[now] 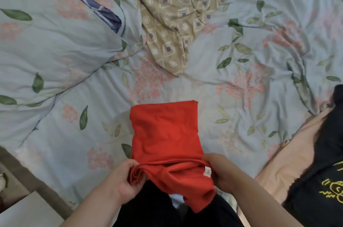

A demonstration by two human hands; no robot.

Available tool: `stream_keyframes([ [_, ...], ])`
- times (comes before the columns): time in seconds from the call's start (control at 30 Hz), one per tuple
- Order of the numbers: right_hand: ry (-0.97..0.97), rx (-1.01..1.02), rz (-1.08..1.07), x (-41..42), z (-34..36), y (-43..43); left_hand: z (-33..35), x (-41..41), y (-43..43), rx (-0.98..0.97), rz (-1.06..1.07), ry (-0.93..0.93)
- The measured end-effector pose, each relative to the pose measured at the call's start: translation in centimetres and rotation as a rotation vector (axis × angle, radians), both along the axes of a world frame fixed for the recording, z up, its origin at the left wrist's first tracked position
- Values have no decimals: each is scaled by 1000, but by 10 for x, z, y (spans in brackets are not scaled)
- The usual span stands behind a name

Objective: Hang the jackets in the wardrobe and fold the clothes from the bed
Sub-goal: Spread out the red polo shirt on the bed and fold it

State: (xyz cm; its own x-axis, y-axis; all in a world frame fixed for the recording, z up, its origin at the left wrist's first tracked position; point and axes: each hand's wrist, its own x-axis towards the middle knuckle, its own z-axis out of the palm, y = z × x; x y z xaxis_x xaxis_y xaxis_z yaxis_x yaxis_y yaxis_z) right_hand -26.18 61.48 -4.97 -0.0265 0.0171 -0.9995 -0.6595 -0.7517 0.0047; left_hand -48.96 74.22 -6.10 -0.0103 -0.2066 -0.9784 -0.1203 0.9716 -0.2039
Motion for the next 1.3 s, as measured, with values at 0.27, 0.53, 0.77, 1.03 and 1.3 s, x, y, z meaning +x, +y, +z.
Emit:
stream_keyframes([
  [0.27,36,18,-534,27,-8,61,4,37,58,223,299,76],
  [0.53,-829,157,557,17,-35,86,-32,50,43,1062,-869,502],
  [0.77,-1121,125,708,7,-91,110,-93,76,63,1113,-958,638],
  [1.03,-1208,204,953,34,-118,104,-121,75,62,1192,-1147,774],
  [1.3,-1196,251,1010,33,-126,98,-134,71,61,1231,-1254,799],
])
